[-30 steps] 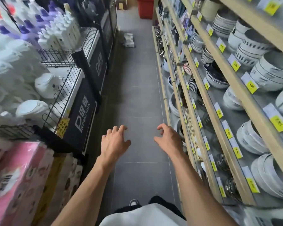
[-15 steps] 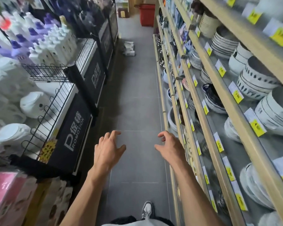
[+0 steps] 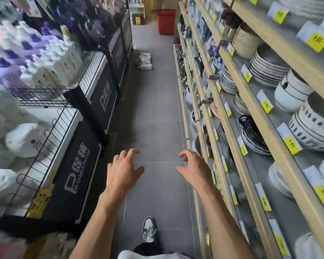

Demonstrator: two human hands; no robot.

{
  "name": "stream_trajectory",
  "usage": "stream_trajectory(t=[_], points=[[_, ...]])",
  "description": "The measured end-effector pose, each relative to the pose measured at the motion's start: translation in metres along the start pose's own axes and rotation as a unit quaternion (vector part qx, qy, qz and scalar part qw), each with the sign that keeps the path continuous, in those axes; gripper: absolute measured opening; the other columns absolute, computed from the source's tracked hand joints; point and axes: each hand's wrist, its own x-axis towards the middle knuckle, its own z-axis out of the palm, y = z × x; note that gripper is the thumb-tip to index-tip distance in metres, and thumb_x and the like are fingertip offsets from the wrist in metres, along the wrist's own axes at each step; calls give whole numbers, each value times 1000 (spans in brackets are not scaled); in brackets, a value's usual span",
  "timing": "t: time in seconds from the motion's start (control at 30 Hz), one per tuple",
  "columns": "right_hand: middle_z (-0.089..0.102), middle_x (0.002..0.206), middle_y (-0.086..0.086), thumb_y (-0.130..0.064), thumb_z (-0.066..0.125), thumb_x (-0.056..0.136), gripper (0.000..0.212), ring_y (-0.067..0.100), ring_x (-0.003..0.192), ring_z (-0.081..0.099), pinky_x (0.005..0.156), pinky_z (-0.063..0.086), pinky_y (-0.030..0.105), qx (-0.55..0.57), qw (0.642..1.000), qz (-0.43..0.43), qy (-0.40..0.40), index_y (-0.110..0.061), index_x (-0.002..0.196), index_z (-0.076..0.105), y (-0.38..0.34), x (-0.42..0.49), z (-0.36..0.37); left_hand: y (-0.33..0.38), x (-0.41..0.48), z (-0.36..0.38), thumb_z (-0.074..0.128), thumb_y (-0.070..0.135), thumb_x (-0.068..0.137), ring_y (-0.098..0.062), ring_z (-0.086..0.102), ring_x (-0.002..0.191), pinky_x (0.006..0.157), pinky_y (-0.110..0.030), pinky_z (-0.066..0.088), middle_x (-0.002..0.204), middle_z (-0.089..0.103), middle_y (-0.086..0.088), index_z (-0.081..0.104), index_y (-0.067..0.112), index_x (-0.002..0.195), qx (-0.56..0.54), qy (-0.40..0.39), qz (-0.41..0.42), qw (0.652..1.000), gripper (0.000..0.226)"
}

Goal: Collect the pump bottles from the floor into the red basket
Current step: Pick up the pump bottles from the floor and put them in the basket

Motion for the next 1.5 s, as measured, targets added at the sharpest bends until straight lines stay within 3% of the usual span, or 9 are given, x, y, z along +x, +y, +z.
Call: stream_trajectory(t=[0.27, 0.43, 0.73, 1.2, 1.5], points=[[64, 119, -7, -29, 77, 82, 41, 19, 110, 60, 90, 52, 37, -23, 1000, -9, 13, -30, 118, 58, -47, 77, -5, -10, 92, -24, 70, 46, 89, -26, 48, 126, 96, -44, 44, 136, 53, 1, 44, 35, 143, -19, -12, 29, 999, 61], [63, 118, -7, -29, 76, 83, 40, 18, 110, 59, 91, 52, 40, -29, 999, -4, 12, -31, 118, 57, -71, 123, -3, -19, 148, -37, 69, 45, 89, -27, 50, 123, 96, -44, 44, 131, 55, -1, 45, 34, 142, -32, -6, 2, 999, 60], [63, 116, -7, -29, 76, 83, 40, 18, 104, 60, 83, 51, 34, -10, 1000, 5, 2, -32, 118, 58, -83, 227, -8, -17, 243, -40, 71, 45, 87, -25, 51, 121, 96, -44, 47, 128, 55, 3, 48, 35, 139, -65, -23, 29, 997, 57], [63, 116, -7, -28, 75, 79, 40, 21, 109, 60, 89, 51, 37, 4, 999, -31, 6, -32, 115, 59, -96, 384, -34, 0, 376, -58, 73, 47, 86, -24, 53, 119, 94, -47, 50, 124, 57, 4, 49, 37, 136, -35, 11, -24, 999, 57], [62, 119, -5, -26, 74, 82, 39, 21, 111, 60, 92, 51, 37, -6, 999, -36, -13, -31, 118, 59, -119, 465, -28, -8, 466, -65, 74, 47, 86, -22, 53, 116, 91, -46, 50, 122, 57, 6, 48, 39, 135, -50, -8, 2, 999, 56]])
